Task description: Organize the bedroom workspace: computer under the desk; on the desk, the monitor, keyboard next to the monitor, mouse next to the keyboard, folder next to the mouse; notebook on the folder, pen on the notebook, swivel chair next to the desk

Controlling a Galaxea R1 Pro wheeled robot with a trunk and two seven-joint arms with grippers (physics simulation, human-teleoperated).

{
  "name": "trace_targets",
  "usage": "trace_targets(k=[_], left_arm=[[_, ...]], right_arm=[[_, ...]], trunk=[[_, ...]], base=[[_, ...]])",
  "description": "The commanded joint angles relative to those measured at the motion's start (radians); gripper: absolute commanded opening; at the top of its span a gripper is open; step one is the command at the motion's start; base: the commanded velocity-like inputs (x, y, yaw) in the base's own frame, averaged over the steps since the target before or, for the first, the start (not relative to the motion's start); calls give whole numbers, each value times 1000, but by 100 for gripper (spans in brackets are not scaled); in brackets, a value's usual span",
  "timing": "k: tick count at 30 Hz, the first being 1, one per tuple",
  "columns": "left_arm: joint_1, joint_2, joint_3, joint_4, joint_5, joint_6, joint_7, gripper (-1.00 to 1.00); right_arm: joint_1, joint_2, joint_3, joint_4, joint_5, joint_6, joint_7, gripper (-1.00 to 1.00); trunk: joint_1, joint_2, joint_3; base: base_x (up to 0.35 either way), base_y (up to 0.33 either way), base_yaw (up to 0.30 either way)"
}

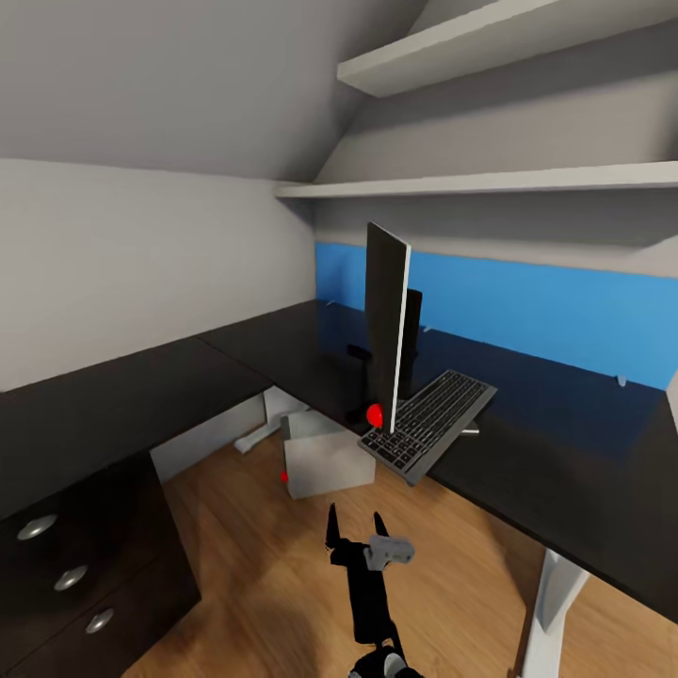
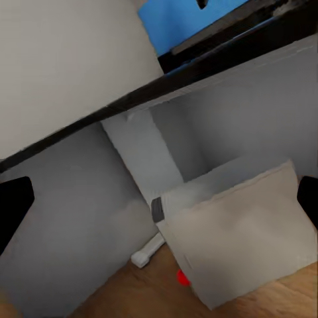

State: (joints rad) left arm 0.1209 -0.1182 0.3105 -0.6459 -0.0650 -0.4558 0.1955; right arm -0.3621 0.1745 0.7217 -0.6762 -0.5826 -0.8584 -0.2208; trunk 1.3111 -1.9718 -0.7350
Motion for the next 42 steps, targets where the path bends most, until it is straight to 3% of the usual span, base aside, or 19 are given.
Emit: trace_targets(k=[1, 2, 3, 7, 9, 10, 11, 12, 13, 14, 16, 17, 20, 22, 25, 34, 39, 42], left_arm=[[0, 0, 3, -2, -7, 2, 2, 100], [0, 0, 3, -4, -6, 4, 0, 100], [0, -1, 3, -4, -6, 5, 0, 100], [0, -14, 2, -63, -6, 27, 0, 100], [0, -48, 2, -249, -6, 217, -1, 100], [0, -54, 1, -307, -5, 276, -1, 100], [11, -56, -1, -488, 4, 455, -2, 100], [18, -56, -3, -545, 13, 517, -2, 100], [34, -56, -12, -648, 44, 645, -3, 100], [41, -56, -20, -692, 66, 708, -4, 100], [57, -56, -58, -827, 176, 931, -6, 100], [61, -56, -74, -869, 224, 1002, -6, 100], [67, -56, -94, -912, 283, 1085, -5, 100], [70, -56, -101, -873, 304, 1085, -4, 100], [71, -56, -103, -858, 299, 1036, -5, 100], [71, -56, -121, -795, 231, 998, -3, 100], [71, -56, -126, -784, 222, 994, -4, 100], [71, -56, -126, -783, 222, 995, -5, 100]], right_arm=[[-2, 0, 7, -28, -28, -10, -11, 100], [-2, 0, 16, -77, -97, -15, -15, 100], [-2, 0, 27, -95, -127, -18, -17, 100], [-2, 0, 51, -159, -178, -64, -22, 100], [-2, 0, 59, -213, -190, -90, -26, 100], [-2, 0, 60, -225, -192, -93, -28, 100], [-2, 0, 61, -250, -195, -100, -39, 100], [-2, 0, 61, -256, -196, -102, -44, 100], [-2, 0, 61, -263, -197, -105, -55, 100], [-2, 0, 61, -266, -197, -106, -61, 100], [-2, 0, 59, -272, -198, -110, -82, 100], [-2, 0, 57, -273, -198, -113, -93, 100], [-2, 0, 55, -273, -198, -124, -132, 100], [-2, 0, 57, -274, -225, -132, -242, 100], [-2, 0, 59, -275, -243, -134, -295, 100], [-2, 0, 61, -299, -253, -189, -321, 100], [-2, 0, 63, -435, -253, -189, -322, 100], [-2, 0, 66, -458, -254, -189, -321, 100]], trunk=[[4, -8, -4], [8, -15, -7], [12, -22, -10], [27, -50, -23], [35, -64, -29], [38, -71, -32], [42, -78, -35], [46, -85, -38], [50, -92, -42], [54, -99, -45], [61, -113, -51], [65, -120, -54], [77, -141, -64], [84, -155, -70], [96, -176, -79], [130, -239, -107], [150, -274, -123], [161, -295, -132]], base=[[0, 0, 0], [0, 0, 0], [0, 0, 0], [0, 0, 0], [0, 0, 0], [0, 0, 0], [0, 0, 0], [0, 0, 0], [0, 0, 0], [0, 0, 0], [0, 0, 0], [0, 0, 0], [0, 0, 0], [0, 0, 0], [0, 0, 0], [0, 0, 0], [0, 0, 0], [0, 0, 0]])
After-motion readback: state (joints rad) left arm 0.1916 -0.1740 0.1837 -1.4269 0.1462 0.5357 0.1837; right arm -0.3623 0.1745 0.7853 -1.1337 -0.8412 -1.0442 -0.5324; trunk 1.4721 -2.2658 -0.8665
